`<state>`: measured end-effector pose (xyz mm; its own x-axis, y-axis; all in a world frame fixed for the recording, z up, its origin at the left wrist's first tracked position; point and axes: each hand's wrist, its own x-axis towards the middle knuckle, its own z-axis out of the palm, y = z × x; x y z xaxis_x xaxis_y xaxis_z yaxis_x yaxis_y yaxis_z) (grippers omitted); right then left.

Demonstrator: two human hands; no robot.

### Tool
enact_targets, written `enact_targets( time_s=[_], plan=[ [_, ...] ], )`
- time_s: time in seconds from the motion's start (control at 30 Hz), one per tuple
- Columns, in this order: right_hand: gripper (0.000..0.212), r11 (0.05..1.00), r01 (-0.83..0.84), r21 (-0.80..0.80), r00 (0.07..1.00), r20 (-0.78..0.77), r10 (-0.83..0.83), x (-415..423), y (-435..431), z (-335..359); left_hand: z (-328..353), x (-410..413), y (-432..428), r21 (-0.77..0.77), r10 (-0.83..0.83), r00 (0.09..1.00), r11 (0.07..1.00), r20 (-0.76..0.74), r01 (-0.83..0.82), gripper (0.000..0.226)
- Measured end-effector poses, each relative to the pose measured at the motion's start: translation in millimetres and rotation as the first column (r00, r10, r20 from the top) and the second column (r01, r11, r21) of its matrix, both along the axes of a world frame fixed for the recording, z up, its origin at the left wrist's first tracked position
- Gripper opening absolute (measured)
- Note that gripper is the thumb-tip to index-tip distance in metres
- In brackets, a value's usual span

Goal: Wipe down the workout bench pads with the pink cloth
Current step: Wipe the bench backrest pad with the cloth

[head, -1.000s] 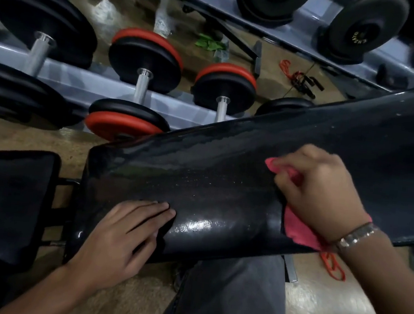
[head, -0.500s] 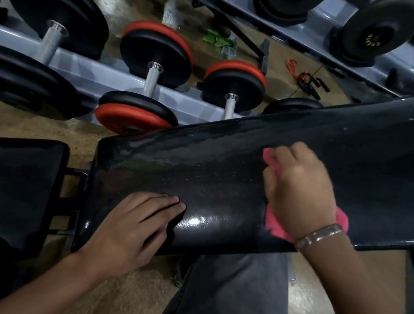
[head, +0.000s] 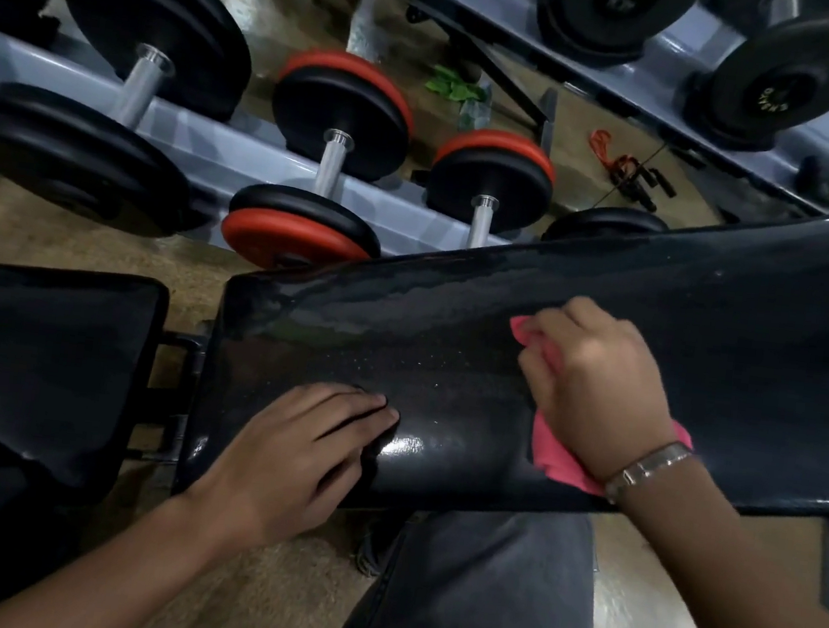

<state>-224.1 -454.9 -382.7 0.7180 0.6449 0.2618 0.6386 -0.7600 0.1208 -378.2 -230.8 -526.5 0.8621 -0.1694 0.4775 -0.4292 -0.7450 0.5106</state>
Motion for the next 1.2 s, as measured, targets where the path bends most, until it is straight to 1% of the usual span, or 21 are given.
enact_targets(
  time_s=[0.1, 0.17, 0.23, 0.27, 0.3, 0.37, 0.43, 0.47, 0.53, 0.6, 0.63, 0.67, 0.73, 0.77, 0.83, 0.9, 0.97, 1.1, 1.13, 1.2],
  plan=[
    [0.014, 0.994, 0.087, 0.064, 0.995, 0.053, -0.09, -2.7, 12.0, -6.7, 3.3, 0.7, 0.2, -0.007, -0.002, 1.0, 1.0, 0.0, 0.002, 0.038],
    [0.017, 0.998, 0.039, 0.055, 0.999, 0.017, -0.04, -16.0, 17.6, -16.7, 6.0, -1.1, 1.0, -0.006, -0.014, 1.0, 1.0, -0.006, 0.014, 0.036],
    [0.02, 0.997, -0.059, 0.05, 0.997, -0.053, 0.061, -19.5, 16.6, -17.3, 10.4, -5.0, 4.0, -0.016, -0.03, 0.999, 0.999, -0.046, 0.029, 0.037],
    [0.02, 0.996, -0.068, 0.057, 0.995, -0.063, 0.072, -14.8, 16.3, -15.6, 12.8, -7.7, 6.2, -0.023, -0.038, 0.997, 0.999, -0.074, 0.036, 0.037],
    [0.018, 0.996, -0.052, 0.066, 0.997, -0.057, 0.056, -9.4, 17.5, -14.3, 15.1, -11.3, 8.7, -0.022, -0.049, 0.994, 0.999, -0.102, 0.047, 0.038],
    [0.016, 0.995, 0.029, 0.093, 1.0, -0.007, -0.028, -4.5, 23.7, -14.7, 20.3, -17.3, 16.4, 0.005, -0.067, 0.989, 0.998, -0.135, 0.068, 0.039],
    [0.016, 0.992, 0.071, 0.101, 0.997, 0.021, -0.074, -12.6, 32.7, -22.0, 24.8, -21.6, 26.7, 0.027, -0.053, 0.985, 0.998, -0.163, 0.058, 0.041],
    [0.018, 0.994, 0.051, 0.094, 0.999, 0.001, -0.052, -19.0, 36.7, -26.7, 25.8, -23.0, 32.3, 0.025, -0.029, 0.983, 0.999, -0.18, 0.034, 0.042],
    [0.021, 0.997, -0.04, 0.065, 0.996, -0.071, 0.044, -28.6, 38.0, -31.5, 26.1, -25.9, 40.3, 0.019, 0.03, 0.971, 0.999, -0.239, -0.027, 0.041],
    [0.021, 0.996, -0.058, 0.069, 0.994, -0.088, 0.064, -24.6, 38.4, -28.6, 28.6, -28.2, 43.7, 0.022, 0.098, 0.931, 0.995, -0.352, -0.097, 0.032],
    [0.02, 0.997, -0.032, 0.077, 0.997, -0.074, 0.038, -20.2, 40.3, -27.7, 31.2, -27.5, 46.2, 0.027, 0.137, 0.887, 0.99, -0.44, -0.14, 0.022],
    [0.02, 0.997, 0.005, 0.083, 0.999, -0.049, -0.001, -17.2, 43.4, -28.3, 32.2, -26.5, 49.6, 0.025, 0.157, 0.827, 0.985, -0.54, -0.17, 0.017],
    [0.016, 0.992, 0.074, 0.101, 0.997, -0.003, -0.074, -19.8, 52.5, -32.8, 30.6, -23.2, 57.7, 0.024, 0.156, 0.701, 0.98, -0.696, -0.196, 0.029],
    [0.015, 0.992, 0.08, 0.102, 0.997, -0.004, -0.08, -25.1, 57.1, -36.1, 27.5, -21.4, 62.0, 0.035, 0.153, 0.659, 0.981, -0.736, -0.188, 0.033],
    [0.018, 0.997, 0.02, 0.07, 0.998, -0.061, -0.015, -38.1, 61.1, -43.2, 20.4, -18.6, 71.1, 0.023, 0.138, 0.608, 0.981, -0.782, -0.194, 0.039],
    [0.019, 0.998, -0.056, 0.039, 0.992, -0.112, 0.06, -39.8, 58.8, -43.7, 13.7, -15.3, 79.0, -0.043, 0.091, 0.573, 0.975, -0.814, -0.217, 0.041],
    [0.02, 0.998, -0.042, 0.055, 0.991, -0.122, 0.048, -29.4, 59.3, -41.8, 11.1, -11.2, 85.6, -0.092, 0.045, 0.541, 0.971, -0.84, -0.223, 0.043],
    [0.02, 0.994, 0.056, 0.092, 0.997, -0.062, -0.05, -30.5, 71.7, -46.1, 12.7, -6.0, 91.4, -0.14, -0.014, 0.5, 0.966, -0.866, -0.216, 0.041],
    [0.021, 0.996, 0.042, 0.08, 0.997, -0.073, -0.036, -36.8, 73.6, -48.2, 12.9, -6.1, 91.5, -0.154, -0.024, 0.495, 0.962, -0.869, -0.224, 0.04],
    [0.023, 0.998, -0.043, 0.047, 0.991, -0.126, 0.048, -44.8, 71.9, -50.4, 12.9, -6.6, 91.7, -0.171, -0.036, 0.488, 0.957, -0.872, -0.234, 0.039]
  ],
)
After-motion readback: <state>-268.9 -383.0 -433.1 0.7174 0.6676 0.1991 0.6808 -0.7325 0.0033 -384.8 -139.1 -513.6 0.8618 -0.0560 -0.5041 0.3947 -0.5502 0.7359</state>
